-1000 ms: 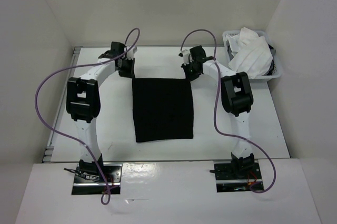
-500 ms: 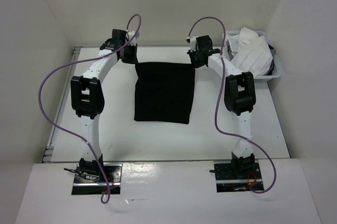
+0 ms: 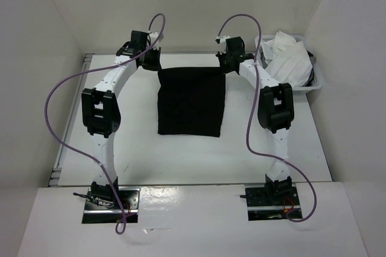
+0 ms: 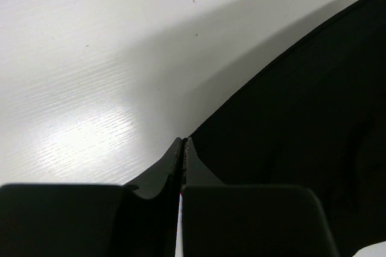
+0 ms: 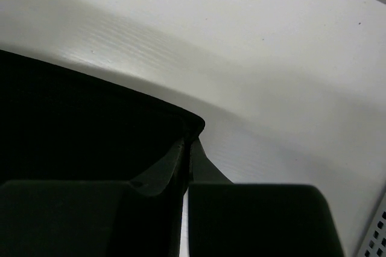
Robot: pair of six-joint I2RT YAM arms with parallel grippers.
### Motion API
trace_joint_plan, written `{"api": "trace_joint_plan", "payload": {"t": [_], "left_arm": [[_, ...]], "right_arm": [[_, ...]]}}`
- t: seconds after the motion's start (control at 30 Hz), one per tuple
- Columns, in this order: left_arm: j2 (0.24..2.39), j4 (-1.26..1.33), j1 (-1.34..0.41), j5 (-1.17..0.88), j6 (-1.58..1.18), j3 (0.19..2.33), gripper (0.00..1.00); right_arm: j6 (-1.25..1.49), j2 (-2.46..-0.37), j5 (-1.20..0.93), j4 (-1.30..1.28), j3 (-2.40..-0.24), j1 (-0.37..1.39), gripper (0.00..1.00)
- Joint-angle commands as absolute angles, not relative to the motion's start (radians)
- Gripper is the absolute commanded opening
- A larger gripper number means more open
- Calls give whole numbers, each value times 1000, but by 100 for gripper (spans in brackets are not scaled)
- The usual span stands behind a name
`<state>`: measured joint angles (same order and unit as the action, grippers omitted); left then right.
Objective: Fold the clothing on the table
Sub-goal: Fold the skirt
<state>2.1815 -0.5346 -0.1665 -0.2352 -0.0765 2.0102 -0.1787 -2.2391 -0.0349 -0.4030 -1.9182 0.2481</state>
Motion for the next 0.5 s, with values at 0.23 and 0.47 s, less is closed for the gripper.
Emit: {"api": "trace_joint_plan", "payload": {"t": [0.23,0.47], "left_arm": [[1936,-526,-179,-216,-11,1876,0],[1812,-537,-199,-242,38,1749,0]], "right_arm": [[-230,-1904,3,-304,-1723,301,0],[-308,-1746,-17,-336,-1554,363,0]]}}
